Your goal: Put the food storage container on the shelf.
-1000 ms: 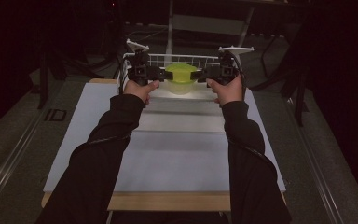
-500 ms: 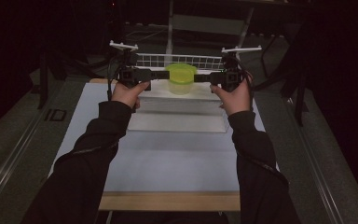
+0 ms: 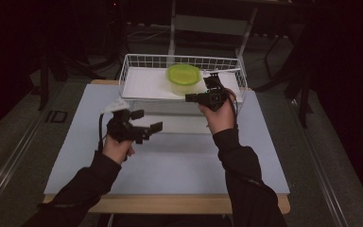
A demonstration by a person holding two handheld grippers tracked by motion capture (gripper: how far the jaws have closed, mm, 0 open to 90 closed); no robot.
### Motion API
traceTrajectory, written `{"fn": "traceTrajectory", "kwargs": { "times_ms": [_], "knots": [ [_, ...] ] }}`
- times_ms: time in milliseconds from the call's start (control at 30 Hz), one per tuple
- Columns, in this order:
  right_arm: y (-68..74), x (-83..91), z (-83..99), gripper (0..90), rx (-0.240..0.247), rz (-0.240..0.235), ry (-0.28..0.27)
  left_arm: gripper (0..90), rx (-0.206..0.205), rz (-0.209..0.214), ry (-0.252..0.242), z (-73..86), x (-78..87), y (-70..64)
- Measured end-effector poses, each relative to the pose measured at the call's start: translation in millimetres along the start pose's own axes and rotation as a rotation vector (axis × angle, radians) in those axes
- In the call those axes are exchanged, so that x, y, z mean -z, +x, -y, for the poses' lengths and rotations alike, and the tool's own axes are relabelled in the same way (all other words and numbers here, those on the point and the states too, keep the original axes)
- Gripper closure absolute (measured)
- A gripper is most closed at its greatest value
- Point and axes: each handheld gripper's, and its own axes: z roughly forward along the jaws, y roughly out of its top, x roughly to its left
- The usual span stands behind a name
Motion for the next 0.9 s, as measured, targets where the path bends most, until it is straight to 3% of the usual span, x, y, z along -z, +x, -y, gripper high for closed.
{"fn": "traceTrajectory", "kwargs": {
  "times_ms": [100, 200, 400, 533, 767, 833, 900],
  "knots": [
    [-0.1, -8.6, -2.5, 89.7, -0.012, 0.000, -0.005, 2.4, -0.029, -0.013, -0.004, 22.4, 4.5, -2.6],
    [-2.5, -16.4, -5.7, 89.0, -0.022, 0.009, -0.011, 2.4, -0.052, -0.012, 0.002, 32.8, 6.6, -4.6],
    [-10.1, -26.4, -11.9, 85.5, -0.053, 0.025, -0.025, 2.4, -0.108, 0.003, -0.013, 39.1, 7.4, -12.8],
    [-9.3, -24.8, -13.0, 84.6, -0.059, 0.023, -0.028, 2.4, -0.118, 0.016, -0.011, 40.1, 6.0, -15.5],
    [3.8, -11.5, -3.1, 75.9, -0.007, -0.003, -0.021, 2.4, -0.094, 0.051, 0.017, 47.2, 5.3, -9.6],
    [8.0, -7.3, 1.6, 69.9, 0.015, -0.018, -0.023, 2.4, -0.081, 0.075, 0.010, 50.3, 7.0, -6.8],
    [13.0, -4.7, 7.4, 64.3, 0.053, -0.014, -0.010, 2.4, -0.095, 0.069, 0.020, 54.2, 7.9, -4.7]
  ]
}}
